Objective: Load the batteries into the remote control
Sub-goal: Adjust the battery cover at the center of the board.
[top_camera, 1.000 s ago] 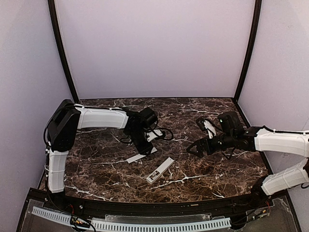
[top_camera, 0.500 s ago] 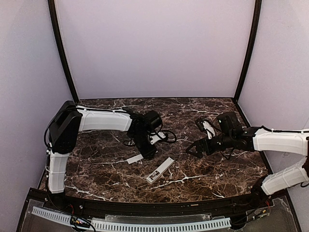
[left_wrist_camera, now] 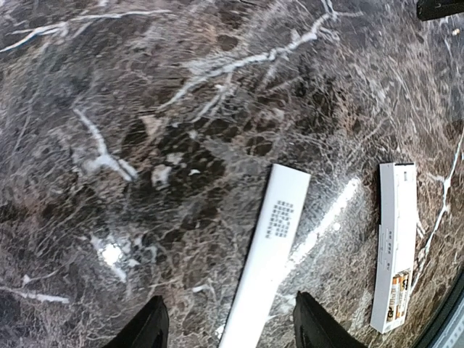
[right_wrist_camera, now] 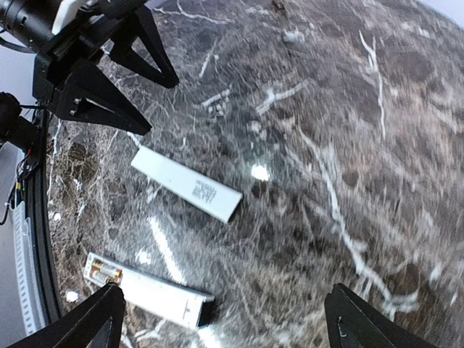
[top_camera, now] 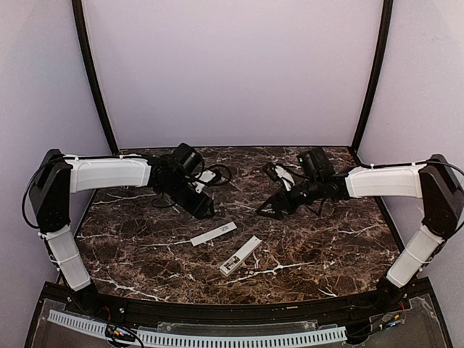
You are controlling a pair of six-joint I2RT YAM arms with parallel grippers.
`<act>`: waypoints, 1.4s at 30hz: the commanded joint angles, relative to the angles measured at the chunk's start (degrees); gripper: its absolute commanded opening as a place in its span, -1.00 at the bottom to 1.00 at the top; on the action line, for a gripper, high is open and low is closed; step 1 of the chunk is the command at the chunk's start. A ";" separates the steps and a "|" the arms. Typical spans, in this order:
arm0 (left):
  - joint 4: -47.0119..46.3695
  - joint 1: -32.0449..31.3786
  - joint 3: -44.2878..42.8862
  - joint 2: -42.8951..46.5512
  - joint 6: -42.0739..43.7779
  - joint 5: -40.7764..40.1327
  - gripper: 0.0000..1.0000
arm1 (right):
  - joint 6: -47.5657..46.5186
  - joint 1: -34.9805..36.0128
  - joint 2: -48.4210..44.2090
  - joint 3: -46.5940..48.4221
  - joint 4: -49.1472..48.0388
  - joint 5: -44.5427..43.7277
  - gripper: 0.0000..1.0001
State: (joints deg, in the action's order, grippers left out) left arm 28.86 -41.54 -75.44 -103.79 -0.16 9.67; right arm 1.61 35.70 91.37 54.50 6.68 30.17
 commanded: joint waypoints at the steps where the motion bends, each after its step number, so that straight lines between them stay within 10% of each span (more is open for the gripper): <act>1: -7.17 2.60 6.70 5.57 -6.00 2.98 0.19 | -16.30 2.34 7.50 8.92 1.13 4.16 0.95; 24: -16.28 8.34 20.60 17.43 -15.77 4.93 0.19 | -44.67 12.37 35.49 37.23 19.96 -1.53 0.70; 42: -17.64 8.40 22.84 21.70 -15.79 4.73 0.19 | -45.78 14.63 45.96 44.91 38.02 -16.52 -0.26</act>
State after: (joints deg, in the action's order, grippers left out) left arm 11.68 -33.52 -54.08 -84.25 -15.70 14.15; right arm -44.27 49.39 132.92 102.41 35.73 22.41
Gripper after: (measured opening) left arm 0.596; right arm 0.396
